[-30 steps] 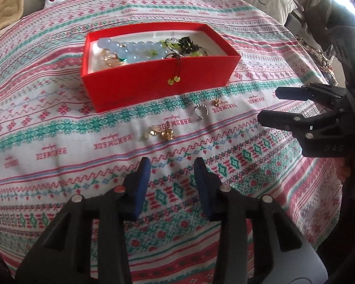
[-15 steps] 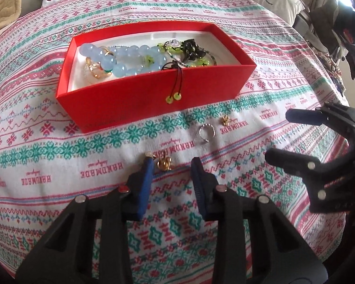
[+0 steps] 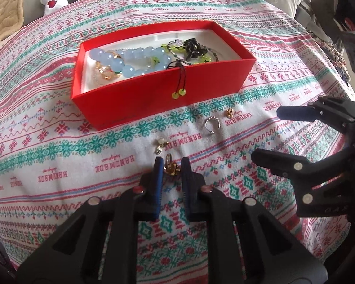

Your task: Organize jewelry

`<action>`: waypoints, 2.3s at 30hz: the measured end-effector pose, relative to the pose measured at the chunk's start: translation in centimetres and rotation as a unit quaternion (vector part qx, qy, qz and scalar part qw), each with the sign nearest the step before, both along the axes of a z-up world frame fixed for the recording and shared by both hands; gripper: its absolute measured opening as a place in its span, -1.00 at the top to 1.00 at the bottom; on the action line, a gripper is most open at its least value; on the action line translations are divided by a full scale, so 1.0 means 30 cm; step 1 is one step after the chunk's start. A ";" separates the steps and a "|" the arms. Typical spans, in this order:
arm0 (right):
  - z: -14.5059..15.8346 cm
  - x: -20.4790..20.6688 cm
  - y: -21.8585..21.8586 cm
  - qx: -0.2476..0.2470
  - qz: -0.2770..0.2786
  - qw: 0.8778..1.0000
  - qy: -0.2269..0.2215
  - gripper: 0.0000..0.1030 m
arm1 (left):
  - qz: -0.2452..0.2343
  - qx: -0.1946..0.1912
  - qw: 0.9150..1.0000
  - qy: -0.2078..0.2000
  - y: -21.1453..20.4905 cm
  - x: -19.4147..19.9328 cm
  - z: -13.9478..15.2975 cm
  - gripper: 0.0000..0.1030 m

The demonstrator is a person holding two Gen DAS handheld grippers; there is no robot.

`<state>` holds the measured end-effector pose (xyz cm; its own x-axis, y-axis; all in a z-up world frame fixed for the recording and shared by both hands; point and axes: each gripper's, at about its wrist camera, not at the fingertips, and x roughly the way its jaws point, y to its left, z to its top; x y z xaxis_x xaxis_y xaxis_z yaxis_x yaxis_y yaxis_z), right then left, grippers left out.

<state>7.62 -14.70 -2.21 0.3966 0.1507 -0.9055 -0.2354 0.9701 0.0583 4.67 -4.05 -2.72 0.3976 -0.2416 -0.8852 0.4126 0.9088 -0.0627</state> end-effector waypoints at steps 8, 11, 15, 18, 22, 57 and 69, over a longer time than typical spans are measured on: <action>-0.038 0.042 0.077 0.041 0.029 0.999 0.007 0.20 | 0.023 -0.002 1.000 0.003 0.085 -0.028 0.019 0.68; -0.051 0.056 0.120 0.051 0.055 0.997 -0.002 0.37 | 0.026 -0.003 1.000 0.005 0.099 -0.035 0.020 0.68; -0.065 0.080 0.151 0.039 0.065 0.997 -0.017 0.41 | 0.028 -0.003 1.000 0.006 0.118 -0.047 0.020 0.68; -0.068 0.098 0.167 0.035 0.065 0.997 -0.024 0.41 | 0.027 -0.004 1.000 0.007 0.120 -0.050 0.022 0.68; -0.074 0.116 0.190 0.027 0.069 0.997 -0.032 0.42 | 0.028 -0.002 1.000 0.008 0.124 -0.054 0.019 0.68; 0.016 0.075 0.027 0.080 0.046 0.996 -0.020 0.76 | 0.040 -0.004 0.999 0.003 0.111 -0.018 0.043 0.68; -0.031 0.053 0.121 0.023 0.088 0.996 -0.013 0.69 | 0.037 -0.004 0.999 0.009 0.106 -0.028 0.029 0.68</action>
<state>9.21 -11.09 -3.14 0.3834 0.2609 -0.8860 -0.4040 0.9100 0.0931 3.83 -0.86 -1.86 0.3990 -0.2182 -0.8906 0.3422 0.9365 -0.0761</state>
